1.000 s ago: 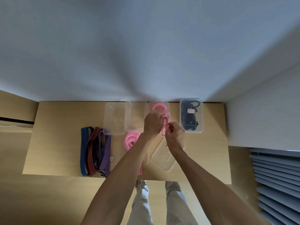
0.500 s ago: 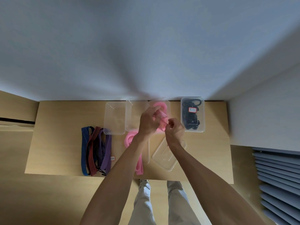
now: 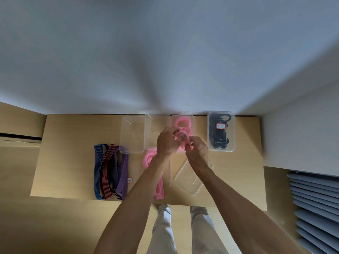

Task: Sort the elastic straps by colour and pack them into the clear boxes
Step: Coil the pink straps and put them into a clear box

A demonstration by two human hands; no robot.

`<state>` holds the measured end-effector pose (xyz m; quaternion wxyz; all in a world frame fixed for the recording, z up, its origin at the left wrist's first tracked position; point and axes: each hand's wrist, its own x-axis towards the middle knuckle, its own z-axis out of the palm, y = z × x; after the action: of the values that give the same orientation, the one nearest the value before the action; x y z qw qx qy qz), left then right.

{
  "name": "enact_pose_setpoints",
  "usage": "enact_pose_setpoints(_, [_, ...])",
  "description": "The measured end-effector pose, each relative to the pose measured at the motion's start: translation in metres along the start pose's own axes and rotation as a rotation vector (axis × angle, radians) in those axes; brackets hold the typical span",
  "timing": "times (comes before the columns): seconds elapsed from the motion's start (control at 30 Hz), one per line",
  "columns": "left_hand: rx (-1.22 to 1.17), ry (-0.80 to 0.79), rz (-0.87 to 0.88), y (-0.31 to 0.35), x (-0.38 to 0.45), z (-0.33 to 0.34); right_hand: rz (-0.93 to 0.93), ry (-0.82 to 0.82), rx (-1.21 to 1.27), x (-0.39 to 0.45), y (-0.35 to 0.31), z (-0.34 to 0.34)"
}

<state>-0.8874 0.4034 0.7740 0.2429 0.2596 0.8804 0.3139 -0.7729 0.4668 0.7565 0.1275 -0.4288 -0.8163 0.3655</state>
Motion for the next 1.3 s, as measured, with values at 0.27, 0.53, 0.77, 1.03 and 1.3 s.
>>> enact_pose_setpoints(0.27, [-0.336,0.105,-0.085,0.001,0.007,-0.006,0.215,0.117,0.290,0.016,-0.015,-0.001])
enact_pose_setpoints(0.53, [-0.222,0.130,0.001,-0.005,0.010,-0.005,0.226,0.055,0.061,0.030,-0.016,0.000])
enact_pose_setpoints(0.77, [-0.040,0.133,0.107,-0.011,0.002,-0.001,-0.143,0.020,-0.037,0.027,-0.026,-0.004])
enact_pose_setpoints(1.03, [0.062,0.072,0.206,-0.015,0.001,0.002,-0.107,-0.183,-0.272,0.031,-0.019,0.004])
enact_pose_setpoints(1.3, [0.032,0.180,0.189,-0.011,-0.007,-0.010,-0.106,0.052,-0.058,0.025,-0.030,-0.010])
